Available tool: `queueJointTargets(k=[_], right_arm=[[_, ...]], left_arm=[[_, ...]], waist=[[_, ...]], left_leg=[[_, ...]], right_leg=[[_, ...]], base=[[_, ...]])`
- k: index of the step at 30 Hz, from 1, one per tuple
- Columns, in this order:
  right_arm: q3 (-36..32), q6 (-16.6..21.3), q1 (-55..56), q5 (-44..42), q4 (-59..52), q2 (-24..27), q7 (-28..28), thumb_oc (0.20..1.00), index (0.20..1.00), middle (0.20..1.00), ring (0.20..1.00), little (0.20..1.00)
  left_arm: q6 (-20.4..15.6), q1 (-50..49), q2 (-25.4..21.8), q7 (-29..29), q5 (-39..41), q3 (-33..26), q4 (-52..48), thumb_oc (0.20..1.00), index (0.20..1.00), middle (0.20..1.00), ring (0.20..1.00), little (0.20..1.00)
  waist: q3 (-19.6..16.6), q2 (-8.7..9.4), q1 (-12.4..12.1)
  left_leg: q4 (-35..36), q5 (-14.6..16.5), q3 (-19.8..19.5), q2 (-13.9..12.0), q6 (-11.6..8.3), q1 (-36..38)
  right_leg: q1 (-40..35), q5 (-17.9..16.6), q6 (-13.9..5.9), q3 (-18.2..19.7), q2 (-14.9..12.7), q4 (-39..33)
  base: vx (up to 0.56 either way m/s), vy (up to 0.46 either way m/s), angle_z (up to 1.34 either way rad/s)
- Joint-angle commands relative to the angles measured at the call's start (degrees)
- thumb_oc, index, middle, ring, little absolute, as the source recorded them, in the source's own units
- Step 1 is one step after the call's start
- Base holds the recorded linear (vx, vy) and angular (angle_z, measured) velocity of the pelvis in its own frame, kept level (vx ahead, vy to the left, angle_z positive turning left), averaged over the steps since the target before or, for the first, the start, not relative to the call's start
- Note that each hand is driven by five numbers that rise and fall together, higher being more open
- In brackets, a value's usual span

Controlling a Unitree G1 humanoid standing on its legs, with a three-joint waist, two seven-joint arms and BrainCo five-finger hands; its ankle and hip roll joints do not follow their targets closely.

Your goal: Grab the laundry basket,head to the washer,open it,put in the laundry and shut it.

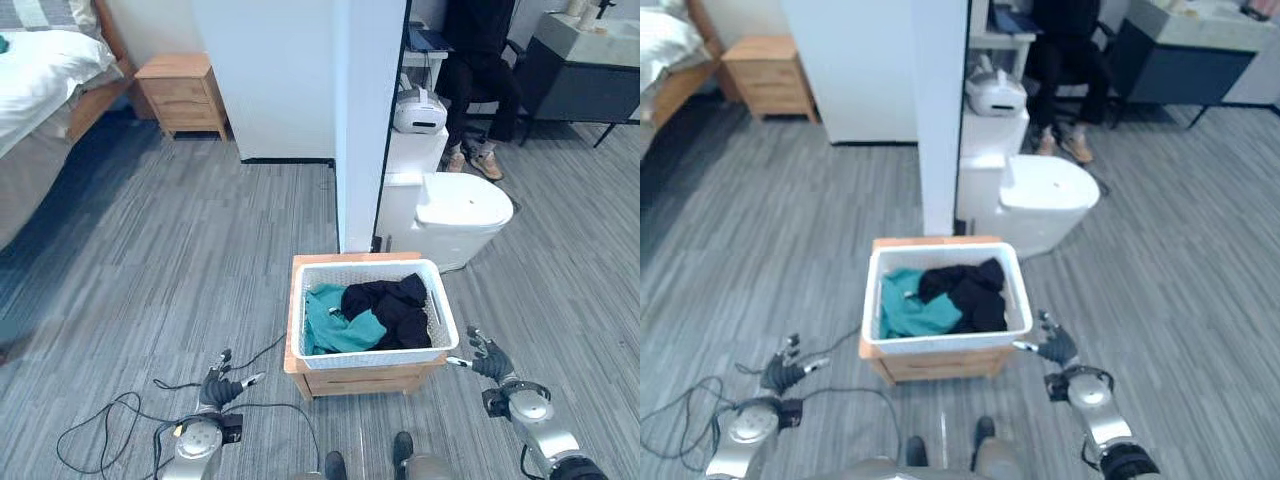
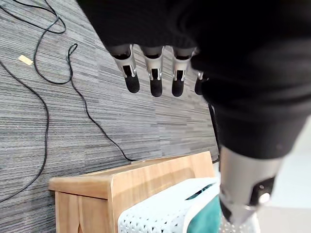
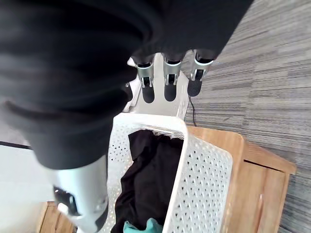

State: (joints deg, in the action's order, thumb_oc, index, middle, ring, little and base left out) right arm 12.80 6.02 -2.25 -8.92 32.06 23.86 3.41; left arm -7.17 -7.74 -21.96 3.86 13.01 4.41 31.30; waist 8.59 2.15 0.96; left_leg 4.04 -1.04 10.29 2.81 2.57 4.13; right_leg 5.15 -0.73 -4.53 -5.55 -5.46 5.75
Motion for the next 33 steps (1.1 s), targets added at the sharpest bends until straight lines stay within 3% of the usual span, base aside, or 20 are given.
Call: queueJointTargets(k=[1, 6, 10, 13, 18, 22, 23, 24, 25, 26, 27, 28, 33], right_arm=[[1.0, 0.6, -6.0, 1.6, -0.6, 2.4, 3.2, 1.000, 1.000, 1.000, 1.000, 1.000], [6.3, -0.9, -24.8, 2.9, 5.3, -0.2, 12.9, 1.000, 1.000, 1.000, 1.000, 1.000], [9.2, -1.4, -33.1, 2.7, 12.6, -0.7, 15.3, 1.000, 1.000, 1.000, 1.000, 1.000], [13.3, -2.1, -42.5, 1.5, 22.9, -2.2, 16.5, 1.000, 1.000, 1.000, 1.000, 1.000], [15.1, -1.3, -46.3, -1.6, 30.1, -5.2, 17.1, 1.000, 1.000, 1.000, 1.000, 1.000], [15.5, -0.9, -45.3, -2.9, 30.5, -6.1, 16.4, 1.000, 1.000, 1.000, 1.000, 1.000], [15.8, -0.8, -44.7, -3.1, 30.3, -6.3, 15.8, 0.758, 0.758, 0.758, 0.758, 0.758], [16.1, -0.6, -43.9, -3.6, 29.9, -6.5, 15.2, 0.464, 0.464, 0.464, 0.464, 0.464], [16.0, -0.3, -42.8, -4.4, 29.3, -7.0, 14.6, 0.357, 0.357, 0.357, 0.357, 0.357], [16.0, -0.3, -42.7, -4.4, 29.3, -7.0, 14.6, 0.200, 0.200, 0.200, 0.200, 0.200], [15.8, 0.0, -42.2, -5.2, 28.8, -7.1, 14.3, 0.200, 0.200, 0.200, 0.200, 0.200], [15.6, 0.4, -41.3, -6.2, 27.8, -7.2, 13.8, 0.200, 0.200, 0.200, 0.200, 0.200], [13.7, 1.5, -37.2, -7.3, 20.3, -6.2, 13.7, 0.200, 0.200, 0.200, 0.200, 0.200]], left_arm=[[-1.3, 6.4, 0.0, 5.7, -1.1, 0.2, 0.7, 1.000, 1.000, 1.000, 1.000, 1.000], [-0.2, 24.6, 3.1, 15.4, -1.2, 6.2, 6.6, 1.000, 1.000, 1.000, 1.000, 1.000], [-0.4, 33.5, 3.0, 18.2, -0.2, 9.1, 14.1, 1.000, 1.000, 1.000, 1.000, 1.000], [1.0, 44.6, 3.1, 21.1, -2.1, 14.9, 25.7, 1.000, 1.000, 1.000, 1.000, 1.000], [2.0, 49.8, 4.5, 23.6, -5.4, 18.8, 32.8, 1.000, 1.000, 1.000, 1.000, 1.000], [2.0, 49.1, 5.1, 23.7, -5.9, 19.1, 32.9, 1.000, 1.000, 1.000, 1.000, 1.000], [2.0, 48.4, 5.4, 23.2, -5.8, 19.3, 33.4, 1.000, 1.000, 1.000, 1.000, 1.000], [2.1, 47.7, 5.6, 22.9, -5.9, 19.5, 33.7, 1.000, 1.000, 1.000, 1.000, 1.000], [2.2, 46.6, 6.1, 22.2, -5.4, 19.4, 34.6, 1.000, 1.000, 1.000, 1.000, 1.000], [2.2, 46.6, 6.1, 22.2, -5.4, 19.4, 34.6, 1.000, 1.000, 1.000, 1.000, 1.000], [2.2, 45.8, 6.4, 21.6, -4.8, 19.2, 34.7, 1.000, 1.000, 1.000, 1.000, 1.000], [1.9, 44.3, 7.0, 20.4, -3.5, 18.8, 34.3, 0.200, 0.200, 0.200, 0.200, 0.200], [0.3, 39.6, 7.4, 18.4, -0.8, 17.3, 27.0, 0.200, 0.200, 0.200, 0.200, 0.200]], waist=[[-0.5, 1.36, -0.2], [5.6, 0.08, 0.5], [7.3, -0.14, 0.5], [9.3, -0.04, 0.5], [10.4, -0.20, 0.2], [10.7, -0.38, -0.1], [10.8, -0.37, -0.1], [10.8, -0.42, -0.1], [10.9, -0.42, -0.1], [10.9, -0.42, -0.1], [10.8, -0.50, -0.1], [10.8, -0.56, -0.1], [10.6, -0.66, 0.0]], left_leg=[[-4.8, 5.9, -2.4, -2.5, -2.78, -0.5], [-3.3, 2.7, -2.4, -2.9, -3.33, -9.4], [-4.3, 1.5, -2.5, -2.9, -3.63, -13.9], [-5.2, 0.5, -2.9, -3.0, -3.98, -17.0], [-5.3, -0.3, -3.6, -3.0, -4.26, -18.5], [-4.9, -0.5, -3.9, -3.0, -4.36, -18.6], [-4.9, -0.6, -4.0, -3.0, -4.38, -18.7], [-4.9, -0.6, -4.1, -3.0, -4.37, -18.7], [-4.9, -0.5, -4.1, -3.0, -4.38, -18.6], [-4.8, -0.5, -4.1, -3.0, -4.38, -18.5], [-4.6, -0.5, -4.1, -2.9, -4.38, -18.4], [-4.5, -0.6, -3.9, -2.9, -4.38, -18.2], [-4.1, -0.3, -3.7, -2.9, -4.48, -16.9]], right_leg=[[-7.3, 3.0, -1.70, -1.0, 0.8, -6.2], [2.5, 1.4, -1.42, -0.1, 1.4, -5.6], [6.8, 0.8, -1.24, 0.3, 1.6, -3.9], [9.7, 0.3, -1.25, 0.4, 1.6, -2.9], [11.0, 0.0, -1.30, 0.6, 1.6, -2.8], [11.2, 0.1, -1.37, 0.6, 1.6, -2.9], [11.2, 0.1, -1.35, 0.7, 1.6, -2.8], [11.4, 0.2, -1.28, 0.8, 1.5, -2.7], [11.3, 0.2, -1.25, 0.8, 1.6, -2.6], [11.3, 0.2, -1.25, 0.8, 1.6, -2.6], [11.3, 0.2, -1.23, 0.8, 1.6, -2.7], [11.1, 0.2, -1.20, 0.8, 1.6, -2.8], [10.1, 0.3, -1.13, 0.8, 1.8, -3.3]], base=[[0.02, -0.151, 0.17], [-0.28, -0.056, 0.00], [-0.14, -0.018, -0.04], [-0.06, -0.035, -0.03], [0.00, -0.022, 0.06], [0.01, -0.012, 0.00], [0.01, -0.016, 0.05], [0.02, -0.019, 0.07], [0.01, -0.011, 0.06], [0.02, 0.004, 0.05], [0.01, 0.004, 0.03], [0.00, 0.000, 0.00], [0.00, 0.000, -0.01]])
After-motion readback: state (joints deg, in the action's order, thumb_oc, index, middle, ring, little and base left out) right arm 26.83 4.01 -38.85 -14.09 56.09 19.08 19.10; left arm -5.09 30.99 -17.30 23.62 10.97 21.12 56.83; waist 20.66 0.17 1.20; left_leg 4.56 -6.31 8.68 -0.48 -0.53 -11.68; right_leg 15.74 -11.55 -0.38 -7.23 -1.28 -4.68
